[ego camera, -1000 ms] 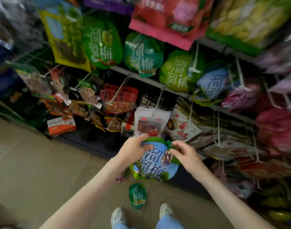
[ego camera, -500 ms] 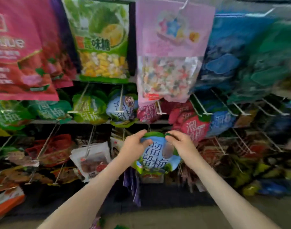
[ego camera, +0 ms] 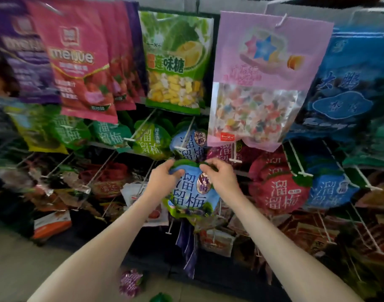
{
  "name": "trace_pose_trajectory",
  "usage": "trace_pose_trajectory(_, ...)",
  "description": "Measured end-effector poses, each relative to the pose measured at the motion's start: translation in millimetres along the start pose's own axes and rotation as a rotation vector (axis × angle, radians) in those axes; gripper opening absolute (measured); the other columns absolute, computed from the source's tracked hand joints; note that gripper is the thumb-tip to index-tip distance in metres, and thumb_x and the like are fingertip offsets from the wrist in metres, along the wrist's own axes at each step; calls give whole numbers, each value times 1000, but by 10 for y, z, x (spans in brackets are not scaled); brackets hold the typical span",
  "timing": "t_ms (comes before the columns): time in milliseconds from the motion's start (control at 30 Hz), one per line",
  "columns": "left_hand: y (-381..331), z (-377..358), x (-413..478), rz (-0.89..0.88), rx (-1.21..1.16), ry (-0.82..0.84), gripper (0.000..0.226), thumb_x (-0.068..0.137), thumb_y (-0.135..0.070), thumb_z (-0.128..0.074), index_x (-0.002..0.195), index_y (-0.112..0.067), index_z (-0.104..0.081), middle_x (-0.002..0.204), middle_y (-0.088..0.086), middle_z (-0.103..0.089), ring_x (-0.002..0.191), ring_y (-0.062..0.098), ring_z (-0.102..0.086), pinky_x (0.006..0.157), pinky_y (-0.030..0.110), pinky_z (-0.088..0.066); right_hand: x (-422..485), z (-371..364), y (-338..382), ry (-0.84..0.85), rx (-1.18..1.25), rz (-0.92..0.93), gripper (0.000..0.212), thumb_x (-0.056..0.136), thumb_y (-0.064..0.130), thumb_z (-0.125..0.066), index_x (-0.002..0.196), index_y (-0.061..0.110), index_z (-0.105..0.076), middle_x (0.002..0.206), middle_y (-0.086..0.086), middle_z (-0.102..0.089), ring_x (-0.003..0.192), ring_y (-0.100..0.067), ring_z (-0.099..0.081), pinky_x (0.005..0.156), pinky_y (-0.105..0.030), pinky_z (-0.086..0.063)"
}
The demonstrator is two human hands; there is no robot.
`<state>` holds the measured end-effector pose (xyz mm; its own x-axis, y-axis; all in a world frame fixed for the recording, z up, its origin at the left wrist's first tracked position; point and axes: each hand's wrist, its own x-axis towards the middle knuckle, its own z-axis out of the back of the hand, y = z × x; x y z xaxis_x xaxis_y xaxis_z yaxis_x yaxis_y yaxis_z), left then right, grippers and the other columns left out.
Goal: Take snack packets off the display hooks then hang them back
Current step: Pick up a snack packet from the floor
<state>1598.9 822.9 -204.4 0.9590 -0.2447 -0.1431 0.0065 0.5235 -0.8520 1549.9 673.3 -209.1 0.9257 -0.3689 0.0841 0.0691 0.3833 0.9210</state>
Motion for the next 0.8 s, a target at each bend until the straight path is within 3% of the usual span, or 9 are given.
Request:
trace_pose_trajectory(167, 79, 414, 90, 12, -30, -85, 62, 93, -31, -56, 145, -10, -31, 148, 7, -36, 134, 24, -37, 100, 29, -35, 261, -367, 253, 17, -13, 44, 9, 89, 21, -62, 82, 15, -60, 72, 8, -56, 67, -2, -52, 56, -9, -38)
trace_pose_trajectory(300, 56, 553, 195, -29, 33, -65, 61, 93, -32, -56, 144, -9, -32, 141, 9, -46, 108, 18, -55, 80, 20, -39, 279, -471, 283, -50, 15, 50, 16, 90, 21, -60, 74, 17, -58, 68, 0, -56, 62, -12, -50, 57, -22, -37)
trace_pose_trajectory(400, 72, 562, 248, -87, 36, -23, 61, 92, -34, -57, 143, -9, -35, 143, 9, -44, 127, 24, -44, 97, 28, -38, 216, -467, 266, -137, 24, 59, 14, 91, 21, -58, 79, 15, -61, 73, -7, -60, 65, -14, -52, 58, -25, -37)
trace_pose_trajectory(500, 89, 564, 285, -119, -7, -1, 63, 92, -36, -58, 144, -10, -34, 148, 6, -38, 135, 22, -36, 105, 29, -32, 250, -442, 301, -164, -13, 72, 13, 92, 20, -56, 81, 14, -62, 73, 0, -60, 67, -7, -54, 61, -21, -39)
trace_pose_trajectory(600, 115, 601, 334, -136, -4, 10, 64, 92, -36, -58, 144, -9, -33, 148, 7, -38, 135, 22, -36, 105, 29, -32, 314, -464, 329, -163, -6, 36, 14, 93, 18, -55, 81, 14, -61, 76, -3, -61, 70, -8, -55, 64, -22, -41)
trace_pose_trajectory(700, 152, 607, 410, -146, 4, 24, 62, 92, -36, -57, 143, -8, -35, 145, 7, -41, 132, 22, -40, 99, 26, -35, 359, -524, 332, -200, -74, -6, 12, 93, 18, -55, 83, 13, -60, 76, -2, -59, 68, -10, -53, 58, -17, -38)
trace_pose_trajectory(800, 140, 583, 495, -169, 52, 34, 60, 93, -37, -55, 143, -9, -36, 142, 7, -46, 125, 22, -47, 92, 25, -39, 397, -627, 280, -358, -150, 3, 8, 90, 19, -58, 92, 11, -58, 87, -4, -59, 86, -22, -57, 73, -30, -43)
